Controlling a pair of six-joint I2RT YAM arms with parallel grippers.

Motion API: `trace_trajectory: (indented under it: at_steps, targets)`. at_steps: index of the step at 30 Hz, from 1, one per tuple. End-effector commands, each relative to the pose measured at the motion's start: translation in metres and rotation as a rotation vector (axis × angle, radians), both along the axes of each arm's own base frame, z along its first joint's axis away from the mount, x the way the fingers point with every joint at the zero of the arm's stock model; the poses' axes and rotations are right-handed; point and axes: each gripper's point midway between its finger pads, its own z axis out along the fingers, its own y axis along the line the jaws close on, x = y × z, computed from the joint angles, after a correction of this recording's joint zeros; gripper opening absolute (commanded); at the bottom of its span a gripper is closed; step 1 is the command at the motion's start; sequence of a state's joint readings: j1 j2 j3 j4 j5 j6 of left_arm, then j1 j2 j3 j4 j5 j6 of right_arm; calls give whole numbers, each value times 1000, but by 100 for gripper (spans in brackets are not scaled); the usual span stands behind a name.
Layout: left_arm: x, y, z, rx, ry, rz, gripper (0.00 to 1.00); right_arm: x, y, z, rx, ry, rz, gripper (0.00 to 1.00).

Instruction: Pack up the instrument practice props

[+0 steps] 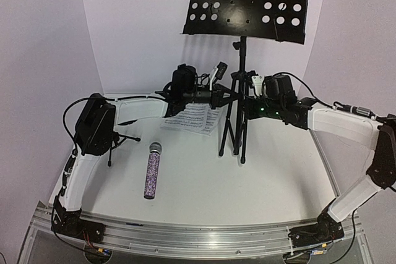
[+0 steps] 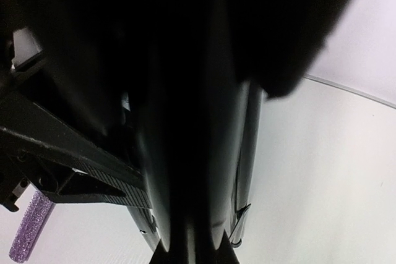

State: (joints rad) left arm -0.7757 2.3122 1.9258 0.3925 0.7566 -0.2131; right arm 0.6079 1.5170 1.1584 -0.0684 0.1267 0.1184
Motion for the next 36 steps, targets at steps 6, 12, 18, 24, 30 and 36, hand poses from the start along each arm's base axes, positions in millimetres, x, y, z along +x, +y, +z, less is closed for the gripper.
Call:
trace_trajectory:
  at_steps: [6,12,18,24,30,36]
  targets:
    - [-63,-23,112,-156,-161,-140,0,-15,58,134,377,-229,128,0]
    - [-68,-21,121,-126,-59,-165,0,-18,47,144,444,-140,49,0]
    - [-78,-20,122,-69,36,-200,0,-26,40,140,522,-45,-2,0]
    - [-92,-19,114,0,150,-231,0,-34,37,118,560,75,-49,0]
    - [-117,-19,79,114,256,-279,0,-46,34,82,595,196,-109,0]
    - [-135,-16,57,163,288,-296,0,-59,33,49,588,279,-137,0]
